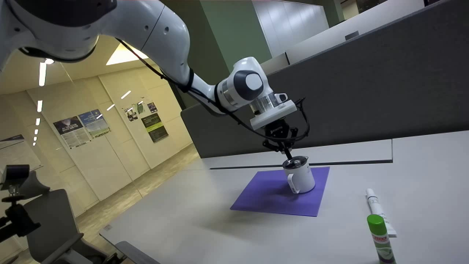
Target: Move the black object on top of the silver thing slightly to the right
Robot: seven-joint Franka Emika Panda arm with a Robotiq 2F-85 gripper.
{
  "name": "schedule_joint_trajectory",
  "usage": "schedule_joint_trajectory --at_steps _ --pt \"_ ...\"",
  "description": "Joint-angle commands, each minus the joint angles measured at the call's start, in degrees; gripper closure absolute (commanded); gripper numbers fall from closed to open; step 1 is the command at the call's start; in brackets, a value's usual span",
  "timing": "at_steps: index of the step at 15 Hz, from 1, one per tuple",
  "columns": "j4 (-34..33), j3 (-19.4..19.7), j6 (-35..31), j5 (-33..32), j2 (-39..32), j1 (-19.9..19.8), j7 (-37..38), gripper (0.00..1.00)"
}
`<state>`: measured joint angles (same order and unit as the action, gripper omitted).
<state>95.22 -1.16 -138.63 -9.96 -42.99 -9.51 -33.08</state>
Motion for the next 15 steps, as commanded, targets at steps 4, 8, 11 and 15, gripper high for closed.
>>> schedule_joint_trajectory --at_steps 4,8,11,15 --pt "-3.0 -0.7 2.5 0.6 -1.8 -0.4 0.1 1.00" --pt "-2.9 -0.4 3.5 0.3 -2.0 -0.1 0.5 1.00" --pt "-3.1 -0.6 3.8 0.5 -2.4 -0.3 0.2 1.00" --pt "-3.7 -1.0 4.5 0.9 -3.3 -0.5 -0.2 1.00"
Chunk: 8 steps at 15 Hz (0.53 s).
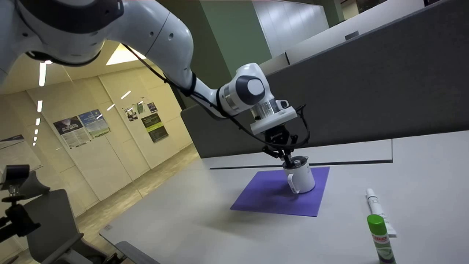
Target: Move the black object on top of the silver thing slightly to the right
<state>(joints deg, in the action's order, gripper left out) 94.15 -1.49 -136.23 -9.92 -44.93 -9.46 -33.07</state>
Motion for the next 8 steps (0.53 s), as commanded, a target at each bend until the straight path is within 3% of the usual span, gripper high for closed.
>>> schedule_joint_trajectory --at_steps 1,8 --pt "-2.8 -0.9 2.2 1.1 -1.5 -0.7 -0.4 1.00" --pt "-4.8 -0.1 3.3 0.6 -2.8 -0.5 0.3 1.00"
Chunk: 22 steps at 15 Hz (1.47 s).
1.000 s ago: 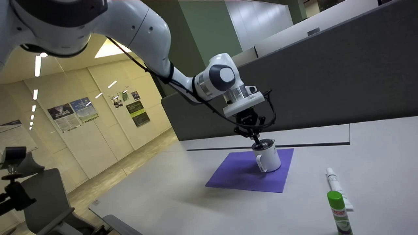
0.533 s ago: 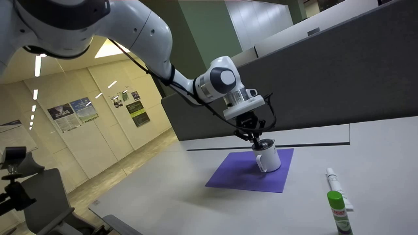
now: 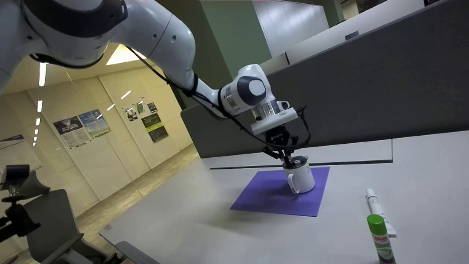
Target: Move the black object on top of the silver thing slightly to the right
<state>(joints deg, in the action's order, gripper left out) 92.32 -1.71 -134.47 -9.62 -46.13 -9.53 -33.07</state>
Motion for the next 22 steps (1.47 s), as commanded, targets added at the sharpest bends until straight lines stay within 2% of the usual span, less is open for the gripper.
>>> schedule_joint_trajectory --at_steps 1,9,13,14,16,22 --pt "-3.2 0.2 1.6 0.3 -1.7 -0.5 0.4 1.00" --pt "-4.5 -0.1 1.8 0.7 -1.8 -0.9 0.3 1.00" --pt "-3.9 -2.5 3.1 3.9 3.0 -2.9 -2.7 1.00" --pt "-3.5 -2.6 5.3 4.4 5.1 -3.2 -3.3 0.74" --pt "-3.4 -2.2 8.5 4.9 7.9 -3.5 -4.6 0.68" --pt "-3.1 0.0 13.0 6.1 13.7 -4.3 -5.4 0.27"
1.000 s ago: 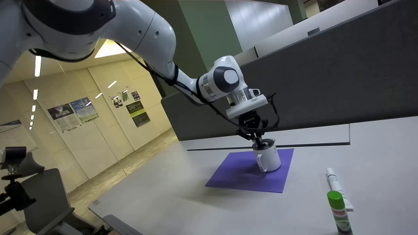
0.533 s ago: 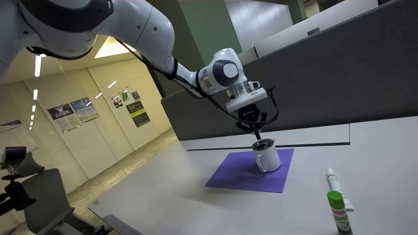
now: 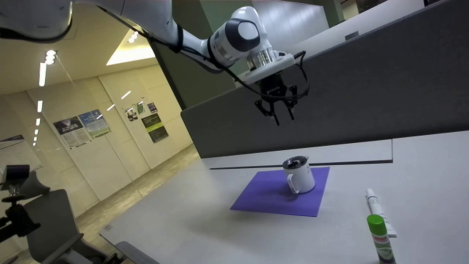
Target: Move the black object on top of the silver thing slightly to the right
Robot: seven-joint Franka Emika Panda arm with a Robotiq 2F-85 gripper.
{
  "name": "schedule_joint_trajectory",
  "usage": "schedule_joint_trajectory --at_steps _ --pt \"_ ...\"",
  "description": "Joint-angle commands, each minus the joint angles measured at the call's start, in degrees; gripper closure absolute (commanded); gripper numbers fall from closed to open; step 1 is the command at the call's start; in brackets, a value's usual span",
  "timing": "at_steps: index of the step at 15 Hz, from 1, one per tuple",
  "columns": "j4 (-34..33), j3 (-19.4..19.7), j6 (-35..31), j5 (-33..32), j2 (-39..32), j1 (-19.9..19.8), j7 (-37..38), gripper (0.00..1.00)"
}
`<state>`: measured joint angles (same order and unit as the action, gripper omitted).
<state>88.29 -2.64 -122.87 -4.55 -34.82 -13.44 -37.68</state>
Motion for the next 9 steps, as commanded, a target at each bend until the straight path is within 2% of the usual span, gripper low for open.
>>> schedule_joint_trajectory --at_steps 1,4,6,7,9 --pt "1.2 1.1 1.4 1.1 3.1 -0.5 -1.0 0.20" --pt "1.6 1.7 1.5 1.0 3.8 -0.6 -1.2 0.02" --pt "1.7 2.5 1.8 -0.2 3.9 0.0 -0.8 0.00" --pt "0.1 2.2 1.2 0.4 2.2 -0.1 -0.9 0.04" --pt "0.2 2.4 1.3 0.4 2.2 -0.1 -0.9 0.00"
